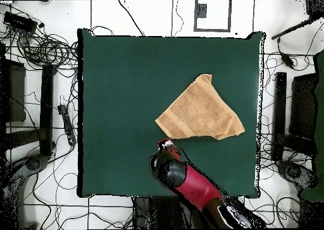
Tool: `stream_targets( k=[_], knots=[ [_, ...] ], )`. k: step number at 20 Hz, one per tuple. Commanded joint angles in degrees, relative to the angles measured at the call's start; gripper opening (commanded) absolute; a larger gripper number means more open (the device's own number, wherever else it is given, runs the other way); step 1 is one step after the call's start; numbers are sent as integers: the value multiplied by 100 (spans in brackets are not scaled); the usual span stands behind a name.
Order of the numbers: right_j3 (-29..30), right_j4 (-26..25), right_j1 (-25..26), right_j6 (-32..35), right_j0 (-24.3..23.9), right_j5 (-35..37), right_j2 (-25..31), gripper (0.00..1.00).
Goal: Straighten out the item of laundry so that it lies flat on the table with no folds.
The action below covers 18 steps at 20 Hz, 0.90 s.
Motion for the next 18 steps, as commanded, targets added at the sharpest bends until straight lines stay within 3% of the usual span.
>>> stream_targets(
  k=[1, 9, 18],
  knots=[
    [-67, 543, 148, 1427, 268, 345, 472, 100],
    [-394, 307, 952, 1420, -29, -404, 803, 100],
    [-484, 289, 739, 1040, 71, 22, 452, 100]
  ],
)
